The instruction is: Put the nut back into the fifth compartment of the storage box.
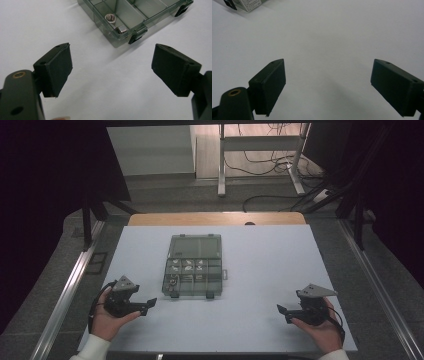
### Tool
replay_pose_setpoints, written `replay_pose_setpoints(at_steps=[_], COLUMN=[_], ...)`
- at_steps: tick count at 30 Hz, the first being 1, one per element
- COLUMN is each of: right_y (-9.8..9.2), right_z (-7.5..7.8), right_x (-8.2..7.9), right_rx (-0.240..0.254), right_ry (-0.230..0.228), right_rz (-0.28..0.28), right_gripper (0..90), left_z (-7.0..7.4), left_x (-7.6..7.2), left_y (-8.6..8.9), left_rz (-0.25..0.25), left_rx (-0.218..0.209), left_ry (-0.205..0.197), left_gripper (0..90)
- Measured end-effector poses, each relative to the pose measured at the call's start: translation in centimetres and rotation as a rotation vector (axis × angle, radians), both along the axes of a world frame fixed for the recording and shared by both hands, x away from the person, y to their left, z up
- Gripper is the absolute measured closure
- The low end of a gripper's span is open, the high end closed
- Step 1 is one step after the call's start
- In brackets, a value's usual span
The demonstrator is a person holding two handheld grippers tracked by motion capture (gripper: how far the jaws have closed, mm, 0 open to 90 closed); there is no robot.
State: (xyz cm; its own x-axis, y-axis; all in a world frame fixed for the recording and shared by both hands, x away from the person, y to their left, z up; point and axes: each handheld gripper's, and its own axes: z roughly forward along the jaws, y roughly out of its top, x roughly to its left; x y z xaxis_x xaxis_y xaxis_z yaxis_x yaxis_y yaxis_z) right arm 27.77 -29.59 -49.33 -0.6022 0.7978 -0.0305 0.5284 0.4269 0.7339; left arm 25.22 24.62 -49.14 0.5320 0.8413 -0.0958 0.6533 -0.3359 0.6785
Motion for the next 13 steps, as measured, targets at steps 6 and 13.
replay_pose_setpoints(at_steps=[6, 13], right_y=[-0.06, -0.21], right_z=[-0.04, -0.08], right_x=[0.02, -0.03], right_rx=[0.004, 0.018], right_ry=[0.005, 0.01], right_rz=[0.0, 0.002], right_gripper=[12.3, 11.4], left_z=[-0.09, -0.28], left_x=[0.08, 0.29], left_y=[0.09, 0.16], left_rz=[0.003, 0.011], left_rx=[0.001, -0.001], left_ry=[-0.002, -0.003], left_gripper=[16.8, 16.8])
